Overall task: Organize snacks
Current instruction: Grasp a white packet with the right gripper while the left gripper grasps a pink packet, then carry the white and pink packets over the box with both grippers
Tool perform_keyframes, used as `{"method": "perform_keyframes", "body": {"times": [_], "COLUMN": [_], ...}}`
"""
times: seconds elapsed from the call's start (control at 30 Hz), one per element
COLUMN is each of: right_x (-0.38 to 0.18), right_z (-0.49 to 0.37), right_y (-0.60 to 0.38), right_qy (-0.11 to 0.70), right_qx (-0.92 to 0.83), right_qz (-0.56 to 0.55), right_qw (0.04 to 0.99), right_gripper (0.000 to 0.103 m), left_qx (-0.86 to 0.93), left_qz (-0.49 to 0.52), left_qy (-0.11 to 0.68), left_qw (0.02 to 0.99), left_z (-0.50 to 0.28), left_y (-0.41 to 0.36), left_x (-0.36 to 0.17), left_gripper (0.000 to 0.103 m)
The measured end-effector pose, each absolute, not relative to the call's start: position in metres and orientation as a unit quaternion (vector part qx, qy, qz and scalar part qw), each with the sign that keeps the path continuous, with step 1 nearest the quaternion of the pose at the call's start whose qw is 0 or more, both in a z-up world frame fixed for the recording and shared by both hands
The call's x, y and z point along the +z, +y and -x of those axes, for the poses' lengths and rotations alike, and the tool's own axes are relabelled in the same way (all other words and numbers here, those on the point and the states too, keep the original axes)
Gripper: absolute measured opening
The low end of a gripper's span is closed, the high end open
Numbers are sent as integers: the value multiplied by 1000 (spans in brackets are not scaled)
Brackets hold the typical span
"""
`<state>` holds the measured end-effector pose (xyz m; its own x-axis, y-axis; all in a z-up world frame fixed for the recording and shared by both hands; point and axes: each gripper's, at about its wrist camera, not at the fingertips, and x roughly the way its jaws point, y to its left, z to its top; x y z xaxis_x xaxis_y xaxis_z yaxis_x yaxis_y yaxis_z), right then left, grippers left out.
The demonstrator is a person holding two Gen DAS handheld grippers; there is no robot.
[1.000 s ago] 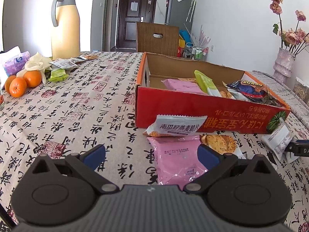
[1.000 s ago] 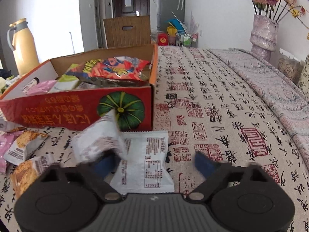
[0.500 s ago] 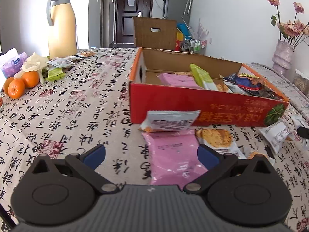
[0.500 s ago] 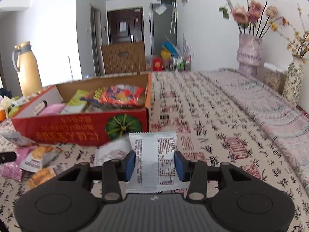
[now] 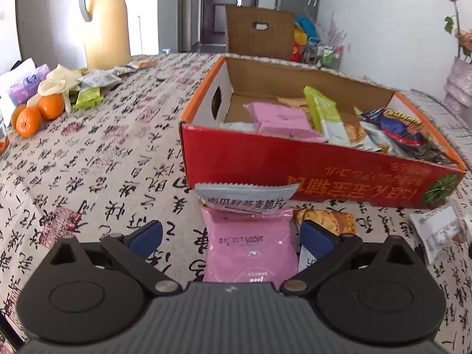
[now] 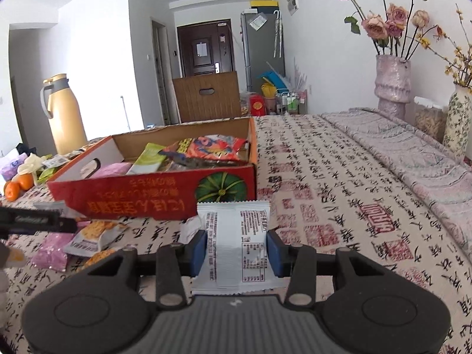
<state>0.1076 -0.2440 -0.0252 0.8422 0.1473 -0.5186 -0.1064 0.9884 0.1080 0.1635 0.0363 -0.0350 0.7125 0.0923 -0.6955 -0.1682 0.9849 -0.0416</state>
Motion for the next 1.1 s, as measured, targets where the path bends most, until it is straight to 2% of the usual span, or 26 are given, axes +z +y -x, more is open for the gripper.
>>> {"method": "perform_keyframes", "body": {"times": [0.43,0.53,0.63,1.1], "right_x": [-32,-32,-32,-25], "right_z": [-106,-105,-103,-91], "right_y": [-238,-238,-237,-235], "right_qy": [284,285,286,276], "right_qx": [82,83,85,89], "right_qz": [-39,-40,-41,-40], "right_qw": [954,954,954,956], "right_gripper": [42,42,42,43], "left_qx": [71,63,57,46], "left_qz": [39,32,26,25], "left_qy": [381,378,373,363], "left_qw": [921,923,926,930], "left_z": [-163,-161,-158,-135], "left_y": [33,31,27,27], "left_x": [-43,-43,-41,-34], "left_gripper": [87,79,63,62]}}
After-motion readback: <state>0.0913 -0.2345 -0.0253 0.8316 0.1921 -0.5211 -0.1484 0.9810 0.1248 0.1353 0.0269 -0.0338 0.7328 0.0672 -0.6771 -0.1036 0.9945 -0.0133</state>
